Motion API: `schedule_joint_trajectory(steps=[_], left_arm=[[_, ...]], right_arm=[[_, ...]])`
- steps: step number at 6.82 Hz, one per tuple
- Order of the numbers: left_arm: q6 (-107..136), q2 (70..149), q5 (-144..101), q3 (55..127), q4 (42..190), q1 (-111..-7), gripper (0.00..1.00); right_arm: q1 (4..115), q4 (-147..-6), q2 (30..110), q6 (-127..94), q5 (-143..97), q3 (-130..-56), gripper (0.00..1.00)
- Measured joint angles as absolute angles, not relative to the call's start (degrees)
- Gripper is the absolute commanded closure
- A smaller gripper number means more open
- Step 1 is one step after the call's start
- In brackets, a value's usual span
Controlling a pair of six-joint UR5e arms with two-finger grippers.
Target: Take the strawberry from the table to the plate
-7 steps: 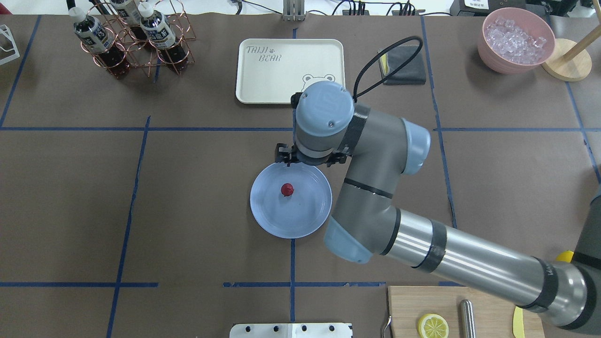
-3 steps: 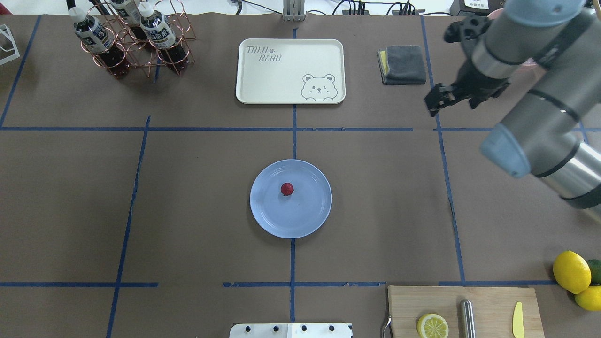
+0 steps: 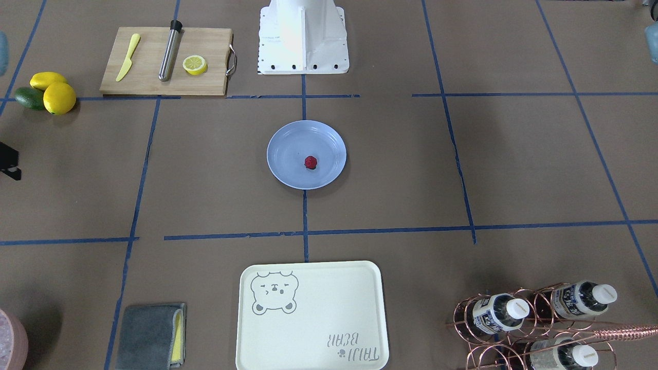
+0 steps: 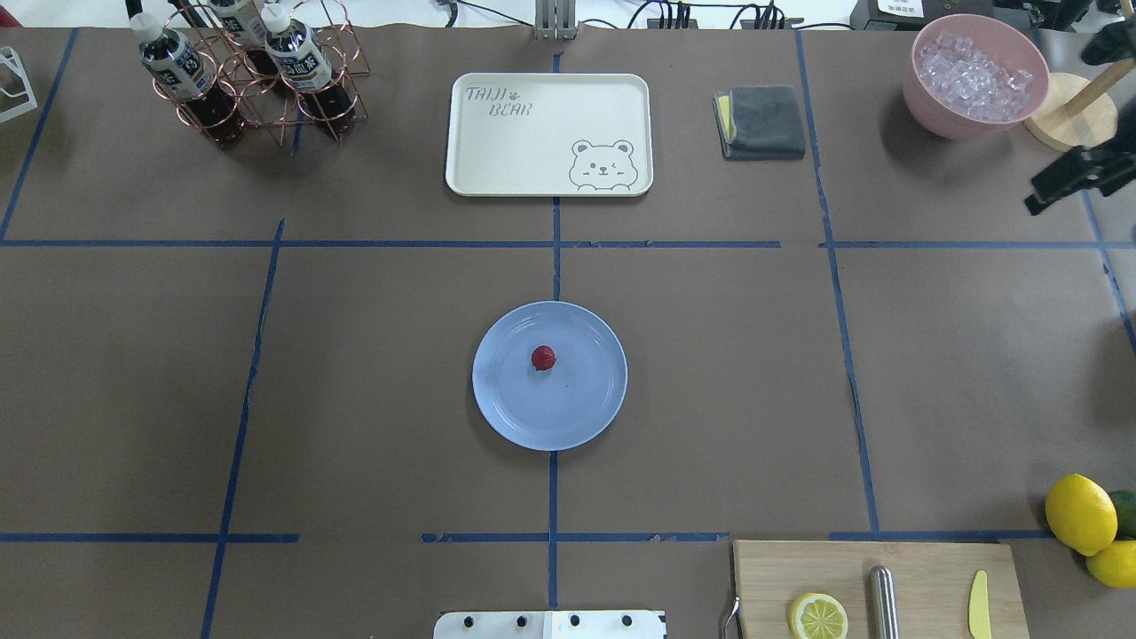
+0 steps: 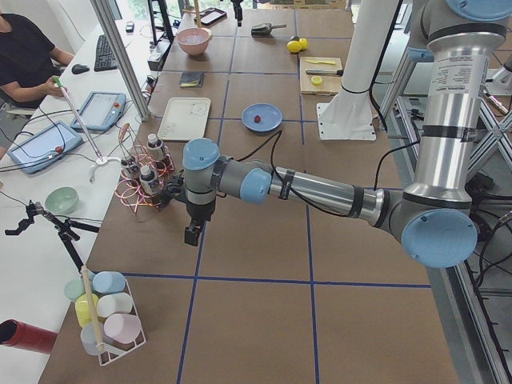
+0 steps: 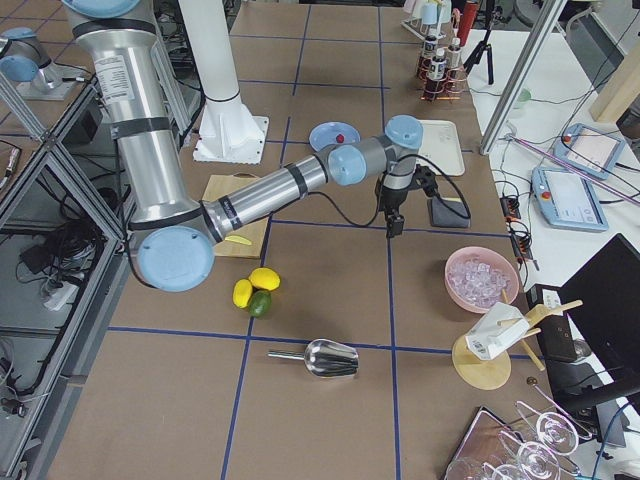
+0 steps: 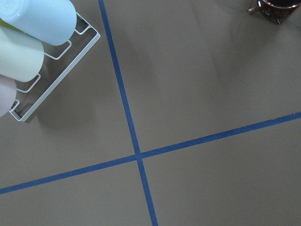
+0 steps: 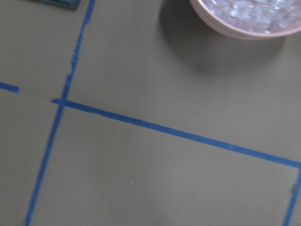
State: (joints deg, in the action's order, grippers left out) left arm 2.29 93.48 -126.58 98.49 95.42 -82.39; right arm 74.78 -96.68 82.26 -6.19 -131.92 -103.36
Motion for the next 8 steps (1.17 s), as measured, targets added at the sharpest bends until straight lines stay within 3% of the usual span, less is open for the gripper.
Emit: schedule_joint_trajectory(steps=[3, 8], left_arm=[[2.29, 92.89, -126.65, 98.35, 95.45, -82.77, 0.00], [-2.10, 87.82, -132.22, 98.04, 91.90, -89.23, 0.00]], right_arm=[[87.86, -95.79, 90.96, 10.80, -136.46, -97.22, 0.00], [91.57, -89.82, 91.61, 11.67, -139.21, -91.76, 0.00]])
